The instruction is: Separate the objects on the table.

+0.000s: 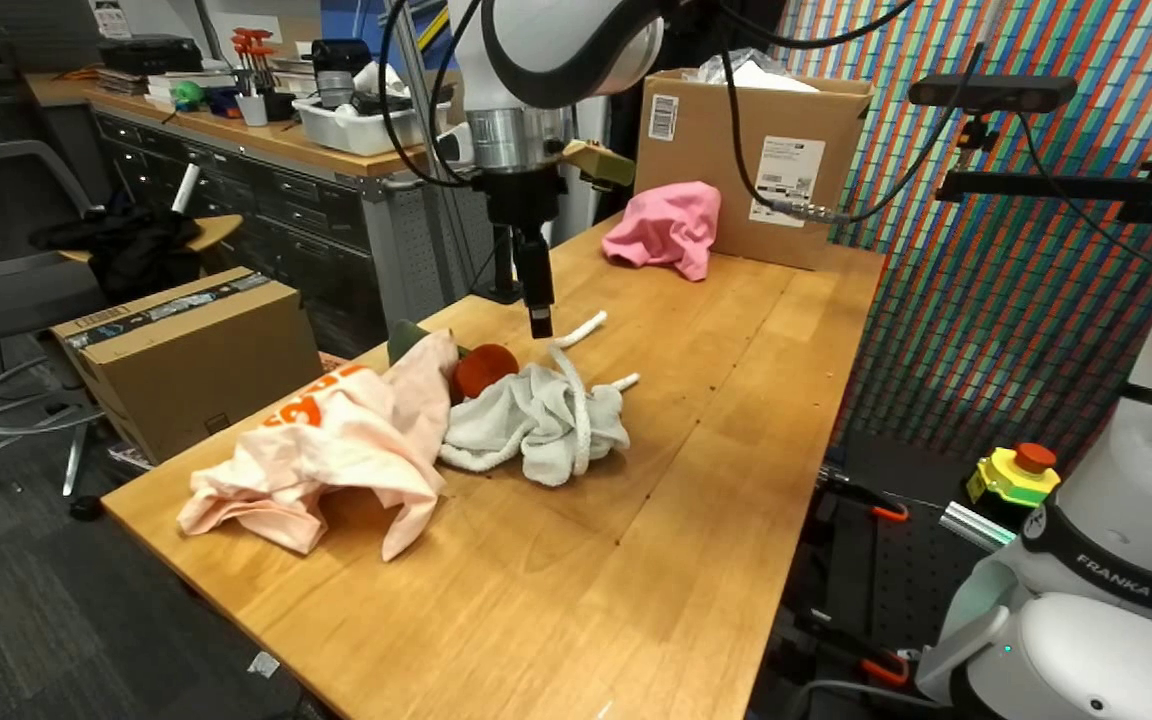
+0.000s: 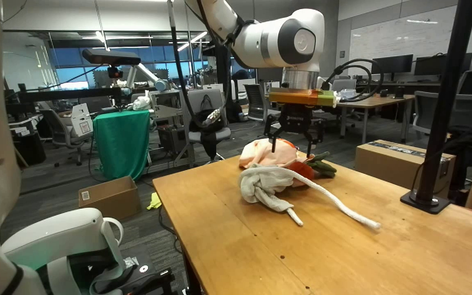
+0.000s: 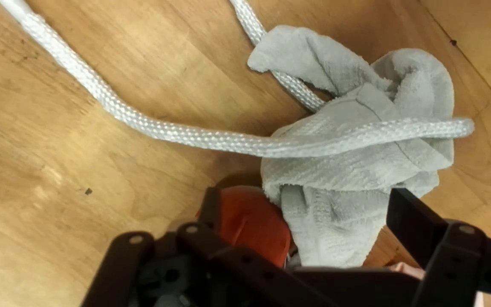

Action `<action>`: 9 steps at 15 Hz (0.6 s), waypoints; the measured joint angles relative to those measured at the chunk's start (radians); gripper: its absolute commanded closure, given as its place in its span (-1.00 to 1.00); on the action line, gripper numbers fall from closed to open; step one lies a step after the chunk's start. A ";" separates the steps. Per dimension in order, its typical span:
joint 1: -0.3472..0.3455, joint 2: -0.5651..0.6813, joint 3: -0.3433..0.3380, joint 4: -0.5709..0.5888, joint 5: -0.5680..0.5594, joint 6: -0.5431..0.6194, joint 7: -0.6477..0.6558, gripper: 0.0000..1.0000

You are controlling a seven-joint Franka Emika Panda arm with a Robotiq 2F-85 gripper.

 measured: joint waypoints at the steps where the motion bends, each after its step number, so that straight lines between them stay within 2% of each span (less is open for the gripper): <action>1: -0.001 -0.004 -0.005 -0.016 0.000 0.010 -0.012 -1.00; 5: -0.011 -0.012 -0.026 -0.062 0.000 0.040 -0.078 -1.00; 9: -0.032 -0.012 -0.037 -0.087 -0.008 0.041 -0.255 -1.00</action>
